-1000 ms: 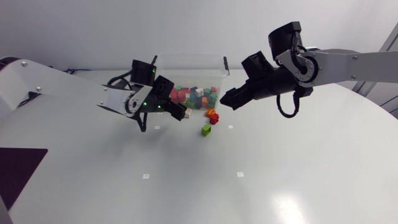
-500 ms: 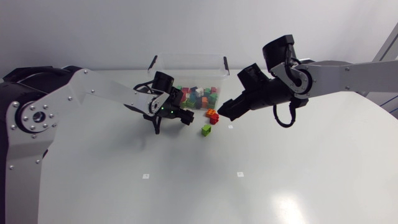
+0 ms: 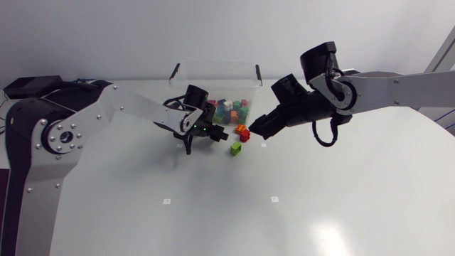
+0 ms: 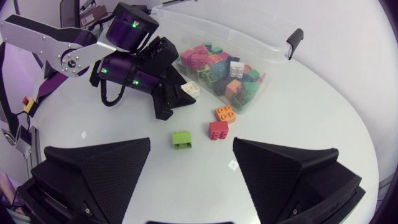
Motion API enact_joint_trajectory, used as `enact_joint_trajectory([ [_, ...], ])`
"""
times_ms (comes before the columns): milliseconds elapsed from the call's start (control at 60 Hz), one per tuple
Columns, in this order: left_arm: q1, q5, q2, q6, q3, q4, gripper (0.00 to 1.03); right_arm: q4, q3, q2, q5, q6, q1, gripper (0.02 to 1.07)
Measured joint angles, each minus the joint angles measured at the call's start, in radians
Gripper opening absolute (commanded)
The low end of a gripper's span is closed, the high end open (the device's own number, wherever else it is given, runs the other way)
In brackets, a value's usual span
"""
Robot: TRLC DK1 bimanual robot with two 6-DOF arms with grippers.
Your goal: Place the duplo bricks in the container
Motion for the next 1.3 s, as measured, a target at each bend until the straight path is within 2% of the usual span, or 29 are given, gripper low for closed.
enact_joint_trajectory([
  [250,0.001,-0.007,-0.001,-0.005,-0.022,0.035,0.28,-0.005,0.000,0.023,-0.001,-0.032,0.016,0.98],
  [550,0.029,-0.006,-0.101,0.027,-0.163,0.037,0.28,-0.061,0.032,0.144,0.019,-0.072,0.112,0.98],
  [817,0.097,0.031,-0.275,0.089,-0.289,-0.006,0.28,-0.138,0.193,0.285,0.026,-0.108,0.126,0.98],
  [1050,0.159,0.117,-0.433,0.151,-0.294,-0.097,0.28,-0.187,0.305,0.399,0.029,-0.145,0.123,0.97],
  [1117,0.172,0.128,-0.463,0.169,-0.294,-0.125,0.28,-0.192,0.325,0.428,0.030,-0.156,0.119,0.93],
  [1300,0.186,0.156,-0.502,0.187,-0.286,-0.163,0.28,-0.215,0.373,0.480,0.031,-0.169,0.105,0.90],
])
